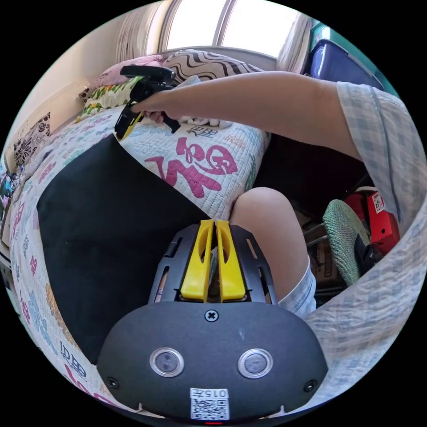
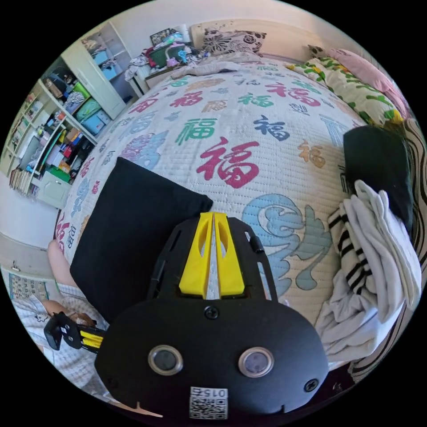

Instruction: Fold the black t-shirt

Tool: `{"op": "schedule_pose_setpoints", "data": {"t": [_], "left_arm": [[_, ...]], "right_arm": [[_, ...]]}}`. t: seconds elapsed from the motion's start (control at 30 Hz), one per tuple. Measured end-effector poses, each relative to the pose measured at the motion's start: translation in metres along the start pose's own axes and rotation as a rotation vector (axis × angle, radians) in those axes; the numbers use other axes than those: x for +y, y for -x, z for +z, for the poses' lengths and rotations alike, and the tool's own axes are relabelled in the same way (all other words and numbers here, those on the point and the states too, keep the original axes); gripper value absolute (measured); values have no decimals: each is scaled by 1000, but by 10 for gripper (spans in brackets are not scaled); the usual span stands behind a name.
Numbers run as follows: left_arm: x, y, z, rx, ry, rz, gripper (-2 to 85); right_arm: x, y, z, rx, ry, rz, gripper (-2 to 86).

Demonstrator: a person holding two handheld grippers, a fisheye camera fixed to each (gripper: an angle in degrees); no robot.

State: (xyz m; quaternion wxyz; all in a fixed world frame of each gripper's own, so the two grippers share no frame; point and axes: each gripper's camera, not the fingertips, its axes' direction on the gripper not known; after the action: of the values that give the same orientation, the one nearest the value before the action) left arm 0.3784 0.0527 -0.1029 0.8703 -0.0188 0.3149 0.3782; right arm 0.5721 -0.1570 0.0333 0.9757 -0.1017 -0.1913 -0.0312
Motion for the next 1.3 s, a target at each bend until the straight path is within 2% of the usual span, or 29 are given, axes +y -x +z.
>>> {"op": "schedule_pose_setpoints", "data": {"t": [0.07, 0.17, 0.23, 0.3, 0.4, 0.6, 0.7, 0.77, 0.87, 1.07, 1.17, 1.3], "left_arm": [[-10, 1, 5, 96, 71, 27, 62], [-21, 11, -26, 157, 1, 79, 74], [-35, 31, -57, 105, -81, 81, 77], [-65, 76, -89, -76, -166, 11, 83], [-116, 142, -88, -228, -155, -123, 88], [-205, 217, -9, -260, 12, -241, 86], [-224, 234, 27, -286, 95, -262, 85], [-228, 246, 41, -286, 127, -284, 82], [-230, 266, 47, -239, 120, -317, 59], [-236, 283, 31, -278, 10, -312, 1], [-238, 291, 53, -343, 97, -279, -2], [-230, 313, 55, -330, 89, -285, 8]], "right_arm": [[17, -17, -6, -46, 3, 29, 57], [58, -33, -24, -176, -51, 42, 65], [90, -31, -31, -216, -69, 32, 66], [132, -19, -30, -317, -51, 21, 76], [182, -4, -21, -416, -5, 51, 98], [256, 14, -16, -354, -10, 186, 93], [275, 18, -3, -292, 47, 194, 83], [281, 15, 2, -320, 39, 202, 69], [285, 12, 0, -349, 21, 161, 36], [293, 22, -13, -205, 21, 78, 6], [293, 26, 3, -151, 61, 72, 6], [296, 32, 8, -99, 65, 65, 16]]}}
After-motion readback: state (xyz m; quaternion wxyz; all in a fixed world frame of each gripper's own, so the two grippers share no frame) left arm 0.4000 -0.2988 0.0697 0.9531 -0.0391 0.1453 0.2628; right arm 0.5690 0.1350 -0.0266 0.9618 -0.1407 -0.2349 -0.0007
